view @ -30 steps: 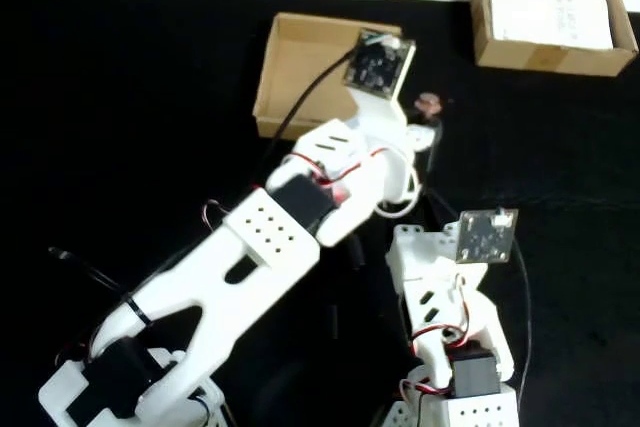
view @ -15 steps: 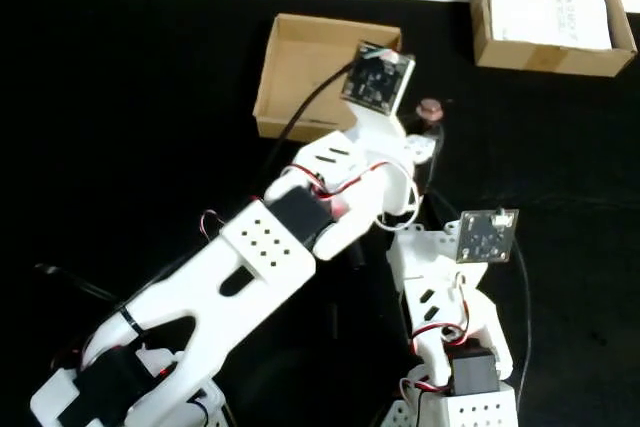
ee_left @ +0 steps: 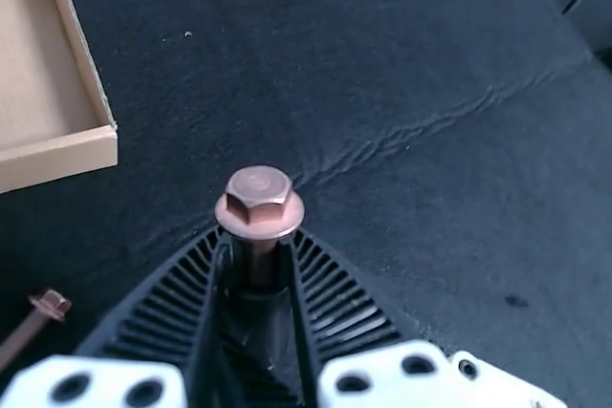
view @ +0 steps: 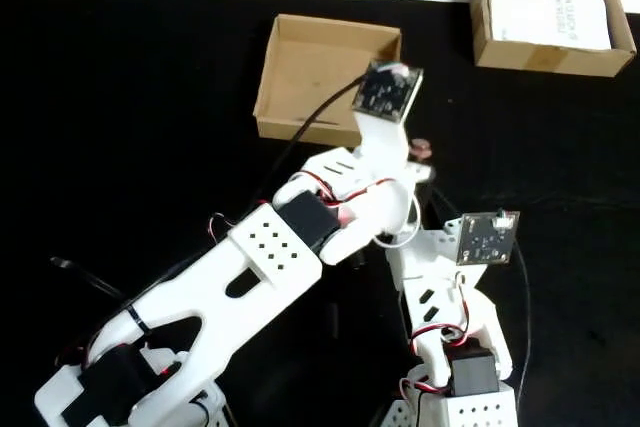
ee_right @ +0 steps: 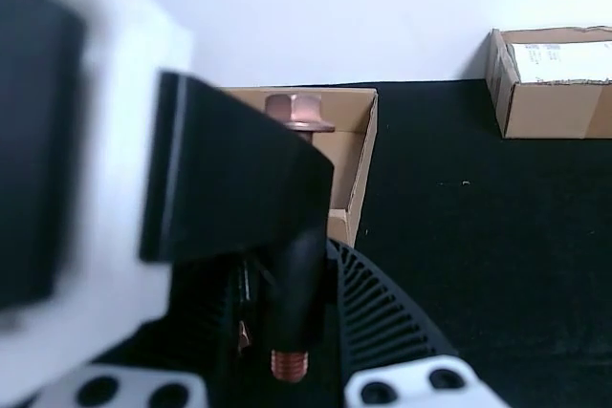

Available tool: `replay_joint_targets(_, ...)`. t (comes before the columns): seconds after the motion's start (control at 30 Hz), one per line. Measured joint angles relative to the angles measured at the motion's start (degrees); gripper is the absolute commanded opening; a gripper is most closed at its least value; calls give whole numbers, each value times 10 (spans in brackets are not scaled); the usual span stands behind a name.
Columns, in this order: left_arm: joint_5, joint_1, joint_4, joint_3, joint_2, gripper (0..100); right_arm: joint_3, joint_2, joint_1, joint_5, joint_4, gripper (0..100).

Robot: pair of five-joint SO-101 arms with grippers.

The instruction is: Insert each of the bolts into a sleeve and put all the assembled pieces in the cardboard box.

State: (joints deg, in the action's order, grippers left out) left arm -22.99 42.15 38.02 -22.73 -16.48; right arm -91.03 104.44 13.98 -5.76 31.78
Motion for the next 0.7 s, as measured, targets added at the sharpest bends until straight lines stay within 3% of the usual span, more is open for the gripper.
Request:
replay_joint_targets(0.13,35,0,49,2,-15,233,0,0,1,0,1,8)
replay_joint_targets(0.23,40,1,112,1,-55,293,0,0,0,0,1,8)
replay_joint_targets(0.4,43,2,224,1,-142,221,17,0,3,-13,0,8)
replay_joint_targets(0.6,47,-21,345,-21,-294,2,106,-112,-11,-32,0,8)
replay_joint_targets(0.7,47,-67,356,-49,-364,14,193,-211,-18,-45,-4,8)
